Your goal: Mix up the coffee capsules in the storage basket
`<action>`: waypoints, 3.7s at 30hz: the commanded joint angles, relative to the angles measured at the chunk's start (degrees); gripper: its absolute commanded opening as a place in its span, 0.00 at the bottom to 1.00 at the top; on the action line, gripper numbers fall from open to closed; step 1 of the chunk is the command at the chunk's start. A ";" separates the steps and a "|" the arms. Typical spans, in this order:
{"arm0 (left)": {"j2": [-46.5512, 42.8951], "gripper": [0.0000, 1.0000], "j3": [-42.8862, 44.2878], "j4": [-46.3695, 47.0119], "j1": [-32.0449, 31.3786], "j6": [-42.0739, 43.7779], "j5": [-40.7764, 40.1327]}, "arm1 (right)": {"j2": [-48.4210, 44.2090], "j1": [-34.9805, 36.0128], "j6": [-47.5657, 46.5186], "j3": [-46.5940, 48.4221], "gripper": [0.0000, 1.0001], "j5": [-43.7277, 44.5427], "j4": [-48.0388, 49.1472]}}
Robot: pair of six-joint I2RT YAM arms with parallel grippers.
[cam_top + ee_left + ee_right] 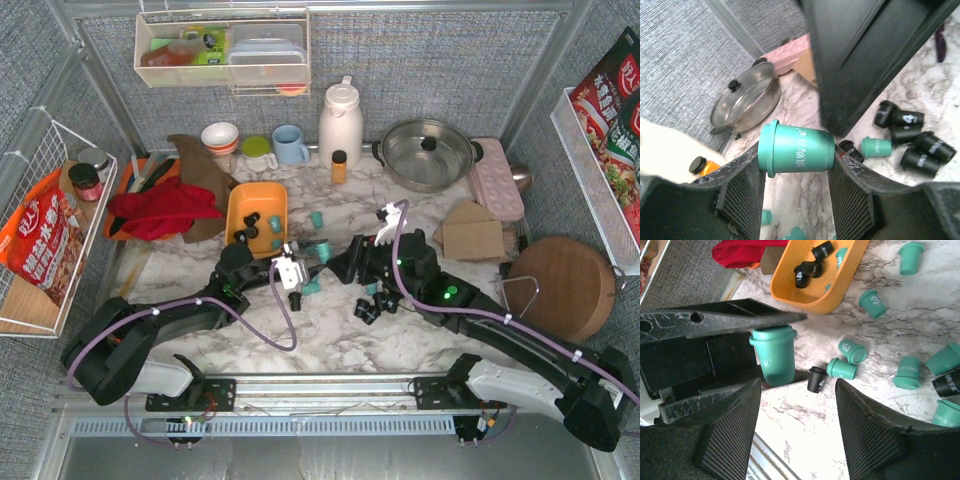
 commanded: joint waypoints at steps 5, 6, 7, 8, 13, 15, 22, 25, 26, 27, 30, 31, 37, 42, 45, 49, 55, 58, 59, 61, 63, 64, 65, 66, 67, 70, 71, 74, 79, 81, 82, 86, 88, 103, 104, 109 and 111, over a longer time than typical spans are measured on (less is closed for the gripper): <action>3.51 0.32 3.60 -3.89 7.49 -3.16 -13.26 | -1.11 -0.50 -3.17 0.49 0.64 4.26 -4.06; 4.68 0.33 4.70 -4.75 9.25 -4.91 -15.21 | 0.07 -0.50 -4.00 0.91 0.63 4.16 -4.72; 5.80 0.33 6.08 -6.48 11.20 -6.52 -17.28 | 1.76 -0.46 -4.83 1.55 0.63 4.07 -5.63; 6.92 0.33 7.43 -8.30 12.78 -7.62 -19.60 | 3.55 -0.50 -5.98 2.34 0.63 3.59 -6.70; 12.65 0.37 13.06 -17.14 18.56 -13.03 -27.29 | 15.28 -0.33 -10.38 6.53 0.62 0.42 -8.81; 14.12 0.44 14.49 -18.71 19.69 -15.36 -29.59 | 19.70 0.07 -9.74 7.76 0.64 0.22 -7.71; 17.83 0.98 18.95 -24.66 23.74 -24.17 -31.53 | 32.82 3.23 -8.20 12.15 0.78 3.17 -3.05; 16.83 0.99 18.93 -24.36 24.30 -25.35 -31.78 | 38.19 3.98 -7.72 14.05 0.79 3.99 -2.42; 16.30 0.99 18.80 -23.86 24.32 -25.58 -31.74 | 39.40 4.12 -7.50 14.70 0.78 4.24 -2.28; 15.74 0.99 18.60 -23.29 24.32 -25.82 -31.56 | 40.71 4.34 -7.24 14.99 0.78 4.54 -2.26; 14.11 0.99 18.13 -21.28 24.27 -25.80 -29.04 | 43.71 4.76 -6.91 17.46 0.77 5.87 -2.30; 13.62 0.99 17.85 -20.54 24.31 -25.47 -27.73 | 44.40 4.85 -6.75 17.74 0.76 6.33 -2.33; 11.59 0.99 16.09 -16.64 24.26 -24.04 -22.78 | 46.19 4.86 -6.90 18.16 0.64 6.88 -2.45; 11.02 0.99 15.59 -15.55 24.28 -23.54 -20.18 | 45.21 4.86 -6.57 17.10 0.50 6.91 -3.20; 10.74 0.99 14.24 -13.31 24.21 -20.98 -14.74 | 42.88 4.70 -6.21 15.97 0.40 6.73 -3.69; 10.61 0.99 11.25 -7.81 23.26 -16.14 -6.82 | 35.55 3.53 -6.57 12.92 0.40 5.79 -5.07; 8.87 0.99 8.43 -4.65 20.88 -9.55 2.23 | 20.57 -0.76 -7.57 9.49 0.40 4.48 -8.69; 7.06 0.99 6.79 -4.08 17.90 -4.67 8.07 | 13.16 -3.04 -7.48 7.98 0.41 3.78 -10.03; 6.45 0.99 6.24 -4.03 16.55 -3.13 9.44 | 10.91 -3.70 -7.24 7.48 0.41 3.49 -9.99; 5.18 0.99 5.31 -4.02 13.61 -0.84 10.98 | 6.61 -4.98 -6.59 6.49 0.41 2.57 -9.50; 4.42 0.99 4.78 -4.02 10.84 0.01 12.36 | 3.20 -5.51 -5.81 5.44 0.41 1.11 -7.98; 4.22 0.99 4.59 -3.96 9.56 0.14 12.80 | 1.88 -5.63 -5.37 4.95 0.41 0.21 -6.92; 4.05 0.99 4.49 -3.93 8.37 0.15 13.07 | 0.86 -5.65 -4.89 4.30 0.41 -0.92 -5.55; 3.85 0.99 4.38 -3.81 7.27 0.15 13.12 | 0.12 -5.64 -4.42 3.80 0.41 -2.19 -4.17; 3.75 0.99 4.29 -3.69 6.04 0.15 13.10 | -0.35 -5.62 -3.86 3.32 0.41 -3.40 -2.70; 3.64 0.99 4.16 -2.80 4.22 -0.44 13.06 | -0.29 -5.69 -2.69 2.61 0.41 -6.94 0.37; 3.55 0.99 4.07 -2.04 3.70 -1.02 12.79 | 0.01 -5.69 -2.29 2.47 0.41 -7.85 1.11; 3.28 0.99 3.21 1.94 2.82 -3.69 12.61 | 0.80 -5.64 -0.99 1.18 0.41 -10.27 4.78; 3.14 0.99 1.47 9.33 1.96 -7.93 11.04 | 1.81 -5.53 1.04 -0.40 0.41 -11.55 9.37; 3.00 0.99 1.33 10.29 1.94 -8.57 11.39 | 2.33 -5.59 1.41 -0.45 0.41 -11.98 10.15; 2.94 0.96 1.48 10.30 1.94 -8.81 11.99 | 2.60 -5.46 1.56 -0.48 0.41 -12.25 10.40; 3.13 0.85 1.80 10.33 1.70 -9.39 13.46 | 3.44 -5.27 2.32 -0.67 0.41 -12.74 11.98; 3.21 0.75 1.76 10.33 1.59 -9.35 13.48 | 3.83 -5.12 2.44 -0.54 0.41 -12.85 12.32; 2.79 0.42 2.95 4.04 1.59 -6.35 7.36 | 3.40 -4.90 1.93 0.57 0.60 -12.72 9.55; 2.67 0.42 3.15 3.34 1.59 -6.23 6.66 | 3.25 -4.90 1.75 0.63 0.64 -12.31 9.06; 2.48 0.39 2.78 2.25 1.74 -6.00 2.67 | 1.06 -4.92 -0.39 1.83 0.76 -7.90 4.16; 2.51 0.39 2.42 2.44 2.23 -5.90 0.52 | 0.11 -4.95 -1.46 2.41 0.77 -5.90 2.01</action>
